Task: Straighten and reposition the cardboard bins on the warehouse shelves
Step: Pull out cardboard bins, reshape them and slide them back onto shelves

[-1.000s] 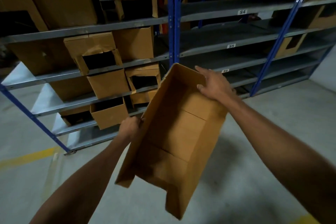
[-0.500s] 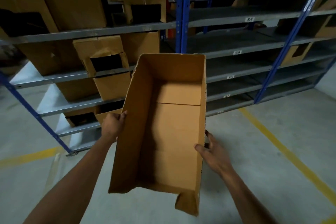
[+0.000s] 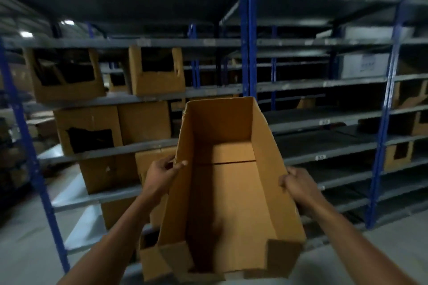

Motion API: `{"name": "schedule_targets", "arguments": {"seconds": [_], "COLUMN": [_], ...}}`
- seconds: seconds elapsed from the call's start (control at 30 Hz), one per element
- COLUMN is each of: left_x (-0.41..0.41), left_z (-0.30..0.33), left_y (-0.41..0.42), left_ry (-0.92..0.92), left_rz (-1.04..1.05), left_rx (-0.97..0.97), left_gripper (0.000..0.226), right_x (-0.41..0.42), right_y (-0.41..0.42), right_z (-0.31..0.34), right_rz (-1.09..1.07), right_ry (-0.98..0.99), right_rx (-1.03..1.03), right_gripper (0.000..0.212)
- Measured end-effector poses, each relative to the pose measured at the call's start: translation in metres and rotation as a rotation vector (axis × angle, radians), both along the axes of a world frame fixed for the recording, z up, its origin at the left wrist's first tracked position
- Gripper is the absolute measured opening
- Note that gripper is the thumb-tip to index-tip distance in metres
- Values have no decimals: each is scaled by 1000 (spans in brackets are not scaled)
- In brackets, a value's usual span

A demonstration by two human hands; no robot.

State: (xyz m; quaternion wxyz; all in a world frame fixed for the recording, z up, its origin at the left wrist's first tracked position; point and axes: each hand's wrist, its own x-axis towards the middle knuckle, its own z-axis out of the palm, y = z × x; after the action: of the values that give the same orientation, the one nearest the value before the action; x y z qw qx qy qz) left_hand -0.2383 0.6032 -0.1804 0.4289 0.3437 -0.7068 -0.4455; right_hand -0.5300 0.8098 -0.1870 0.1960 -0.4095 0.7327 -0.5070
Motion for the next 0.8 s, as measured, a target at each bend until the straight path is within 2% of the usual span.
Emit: {"name": "schedule_targets", "arguments": {"seconds": [0.1,0.17,0.2,0.23,0.33,0.4,0.5,0.6,0.67,0.7,0.8], "left_x": [11,16,16,13,-11,-35,-70,-106,-135,-150,-196], "left_z": [29,25,21,19,21,33,59,87,106,115,137], "left_y": [1,-4,-6,-6,-17,-29,-52,-79,-97,-105,-124], "left_ry": [163,275,331,359,254,231,267,307,332,323,268], "left_rz": [-271,-409,-414,-388,-238,-181,-135,-69,-51,-21,170], "left_rx": [-2,9,28,32,-107,-141,-204,-284,-350,-394,-533], "left_gripper": [71,77,75,74,103,111,104,109,112,110,89], "right_x": [-20,-31,-36,-44,-64,-80,-105,-144,-176,-191,-213], "right_y": [-27,-43,-52,-61,-90,-113,-149,-186,-210,-221,-240], "right_z": [57,94,112,130,178,205,243,274,293,303,325], "right_rz": [-10,-34,-36,-39,-25,2,21,58,91,117,184], "right_ry": [6,1,-7,-12,-16,22,77,64,51,32,-74], "right_rx": [-70,-100,-118,-132,-169,-191,-224,-258,-283,-313,-419], "right_gripper": [8,4,2,2,6,3,7,14,12,8,23]}}
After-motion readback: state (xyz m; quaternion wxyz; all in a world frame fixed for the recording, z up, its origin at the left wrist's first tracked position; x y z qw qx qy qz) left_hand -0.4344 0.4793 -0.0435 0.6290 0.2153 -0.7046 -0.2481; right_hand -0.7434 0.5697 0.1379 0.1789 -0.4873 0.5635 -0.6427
